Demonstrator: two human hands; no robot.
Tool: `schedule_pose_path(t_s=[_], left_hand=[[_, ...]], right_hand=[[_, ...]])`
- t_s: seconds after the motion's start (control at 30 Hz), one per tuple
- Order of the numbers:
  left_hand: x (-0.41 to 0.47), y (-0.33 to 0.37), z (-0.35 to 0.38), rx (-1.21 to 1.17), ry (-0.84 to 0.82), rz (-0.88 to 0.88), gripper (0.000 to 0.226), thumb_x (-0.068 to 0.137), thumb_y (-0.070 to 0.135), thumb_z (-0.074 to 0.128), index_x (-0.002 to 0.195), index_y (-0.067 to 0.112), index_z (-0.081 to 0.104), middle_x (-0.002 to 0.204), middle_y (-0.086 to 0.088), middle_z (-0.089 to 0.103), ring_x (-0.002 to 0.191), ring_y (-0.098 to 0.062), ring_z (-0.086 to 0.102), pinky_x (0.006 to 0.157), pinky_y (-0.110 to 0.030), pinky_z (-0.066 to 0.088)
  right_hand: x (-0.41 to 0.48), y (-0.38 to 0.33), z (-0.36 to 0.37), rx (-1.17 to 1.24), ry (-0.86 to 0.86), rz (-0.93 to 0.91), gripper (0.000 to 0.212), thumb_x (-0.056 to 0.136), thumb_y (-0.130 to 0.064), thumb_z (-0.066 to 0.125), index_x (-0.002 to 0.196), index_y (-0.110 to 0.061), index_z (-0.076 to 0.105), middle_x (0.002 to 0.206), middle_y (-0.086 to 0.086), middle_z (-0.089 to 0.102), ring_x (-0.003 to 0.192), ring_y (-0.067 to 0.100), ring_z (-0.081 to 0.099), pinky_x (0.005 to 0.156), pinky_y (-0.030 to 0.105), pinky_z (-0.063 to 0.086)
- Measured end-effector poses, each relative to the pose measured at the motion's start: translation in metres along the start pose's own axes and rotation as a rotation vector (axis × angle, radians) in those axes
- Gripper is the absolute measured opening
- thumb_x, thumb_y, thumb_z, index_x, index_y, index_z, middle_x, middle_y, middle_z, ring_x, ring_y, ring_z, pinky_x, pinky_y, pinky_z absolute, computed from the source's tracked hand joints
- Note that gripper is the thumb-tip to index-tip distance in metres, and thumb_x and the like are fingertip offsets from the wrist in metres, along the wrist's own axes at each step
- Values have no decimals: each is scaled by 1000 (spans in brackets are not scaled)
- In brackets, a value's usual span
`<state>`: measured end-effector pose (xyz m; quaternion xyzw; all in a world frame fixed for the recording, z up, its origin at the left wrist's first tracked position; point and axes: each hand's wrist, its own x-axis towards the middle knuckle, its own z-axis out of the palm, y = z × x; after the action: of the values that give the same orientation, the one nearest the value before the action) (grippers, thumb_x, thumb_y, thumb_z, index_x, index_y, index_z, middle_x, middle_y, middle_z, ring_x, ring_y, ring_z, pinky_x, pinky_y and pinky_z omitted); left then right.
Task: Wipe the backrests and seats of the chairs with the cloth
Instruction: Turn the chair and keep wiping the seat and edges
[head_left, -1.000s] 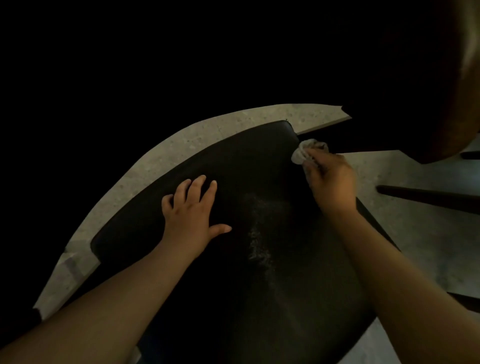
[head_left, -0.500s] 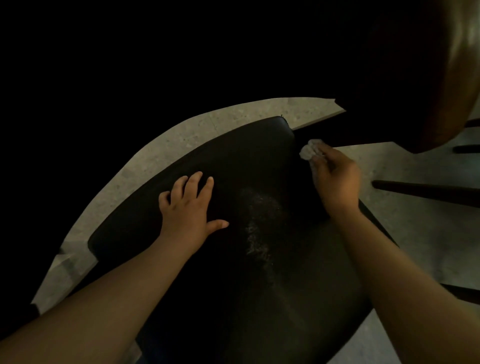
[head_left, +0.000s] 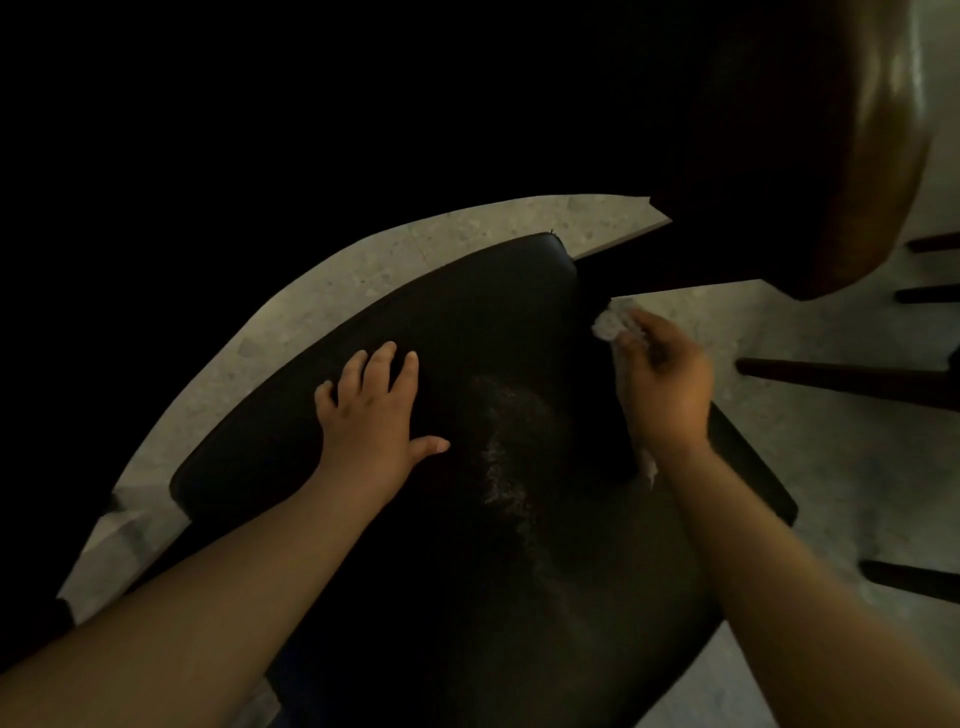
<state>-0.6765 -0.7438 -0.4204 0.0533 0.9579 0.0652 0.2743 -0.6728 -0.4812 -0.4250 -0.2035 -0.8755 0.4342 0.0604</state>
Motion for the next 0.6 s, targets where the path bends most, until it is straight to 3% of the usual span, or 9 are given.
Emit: schedule_pose_path(t_s=[0.07,0.13,0.23,0.3,0.37,0.43,0.5,0.6], left_hand=[[-1,4,0,8,4,-5,100,83,57,63,155,25,2,161,-4,-5,148,-28,-4,119,-54,11],[-2,6,0,4,10,-9,100,83,55,65,155,22,3,161,-6,-3,148,-28,-1,119,-54,12],[-1,6,-2,-24,12,-45,104,79,56,69,154,21,6,160,-7,-1,147,-29,2,119,-52,15],[-1,5,-4,-53,21,-58,105,78,55,70,154,20,7,160,-6,1,147,-30,4,119,-50,16],[-5,8,-4,-76,37,-32,102,79,52,71,154,20,9,160,-5,3,146,-28,5,118,-48,18],[-11,16,-4,-100,48,25,98,80,50,71,154,21,14,159,-3,7,145,-26,8,118,-46,21],[-17,24,-2,-120,38,68,96,79,52,70,153,22,16,158,-1,10,145,-24,11,118,-44,21],[-21,32,1,-112,-42,93,100,78,53,71,154,23,13,160,0,7,147,-23,7,119,-43,18]], right_hand=[[16,9,-9,-35,38,70,34,98,-21,52,131,-24,55,128,-8,58,109,-11,51,91,10,40],[22,15,-5,-63,37,138,34,99,-23,52,133,-20,54,129,-3,59,113,1,54,95,22,45],[8,11,12,-24,121,181,28,98,-29,53,125,-30,56,109,-18,60,89,-13,53,79,14,45],[-12,6,20,-52,86,122,27,96,-26,55,122,-30,58,97,-23,57,85,-11,57,82,21,50],[-32,4,22,-60,-39,74,28,95,-26,57,123,-26,61,107,-17,63,96,-2,60,90,28,51],[-45,3,16,-10,-139,59,27,94,-29,58,121,-30,62,110,-21,62,102,-4,59,93,24,49],[-45,2,2,-1,-116,36,25,95,-31,56,119,-35,60,108,-26,59,103,-9,56,88,18,47],[-23,9,-21,-19,15,75,30,97,-28,53,127,-29,57,120,-16,59,109,-4,54,91,20,44]])
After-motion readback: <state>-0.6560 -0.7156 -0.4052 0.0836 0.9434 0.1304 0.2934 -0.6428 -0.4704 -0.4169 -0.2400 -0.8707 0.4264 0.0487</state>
